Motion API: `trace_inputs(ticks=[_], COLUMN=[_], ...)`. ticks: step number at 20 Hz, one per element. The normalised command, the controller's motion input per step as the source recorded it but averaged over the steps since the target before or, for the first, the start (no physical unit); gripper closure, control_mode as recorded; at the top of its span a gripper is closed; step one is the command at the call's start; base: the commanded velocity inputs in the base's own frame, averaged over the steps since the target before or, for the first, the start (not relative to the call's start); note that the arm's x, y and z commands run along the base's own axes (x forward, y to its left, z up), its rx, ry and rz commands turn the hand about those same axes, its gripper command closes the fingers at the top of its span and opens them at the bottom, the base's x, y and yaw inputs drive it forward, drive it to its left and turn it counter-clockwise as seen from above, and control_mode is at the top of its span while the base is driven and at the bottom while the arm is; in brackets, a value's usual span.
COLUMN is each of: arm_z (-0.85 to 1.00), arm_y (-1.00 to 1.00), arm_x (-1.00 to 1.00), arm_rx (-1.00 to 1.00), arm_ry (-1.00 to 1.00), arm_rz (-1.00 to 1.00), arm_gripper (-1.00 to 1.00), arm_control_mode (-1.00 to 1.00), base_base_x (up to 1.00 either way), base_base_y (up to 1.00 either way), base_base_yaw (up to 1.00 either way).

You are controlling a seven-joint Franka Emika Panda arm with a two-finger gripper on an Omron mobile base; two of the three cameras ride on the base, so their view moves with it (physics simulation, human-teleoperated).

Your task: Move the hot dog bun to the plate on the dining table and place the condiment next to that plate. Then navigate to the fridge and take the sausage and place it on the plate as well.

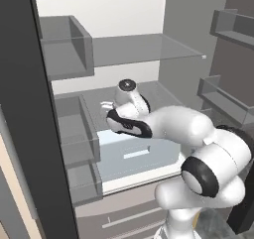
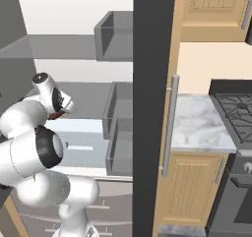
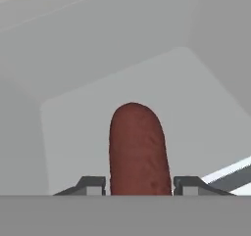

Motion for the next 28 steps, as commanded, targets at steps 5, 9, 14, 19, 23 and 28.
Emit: trace_inputs(ticks=[5,9,14,19,23,28], arm_z=[0.97,1.00,0.82,0.07,-0.38,-0.42], arm_y=[-0.25,0.00,-0.30,-0.73,-0.60,-0.36], arm_x=[-1.00,-1.00,-1.00,-0.72,-0.38,-0.08], arm_rx=[0.08,0.00,-0.04,-0.10,-0.01,0.00], arm_ry=[0.09,0.17,0.11,0.06,0.00,0.00], arm_rz=[0.03,0.01,0.00,0.00,0.00,0.00], arm_gripper=[1.00,1.00,1.00,1.00,1.00,1.00], arm_control_mode=[-1.00,-1.00,-1.00,-1.00,-1.00,-1.00], base_base_x=[0.00,0.00,0.00,0.00,0.00,0.00], base_base_y=[0.00,0.00,0.00,0.00,0.00,0.00], base_base_yaw=[0.00,0.00,0.00,0.00,0.00,0.00])
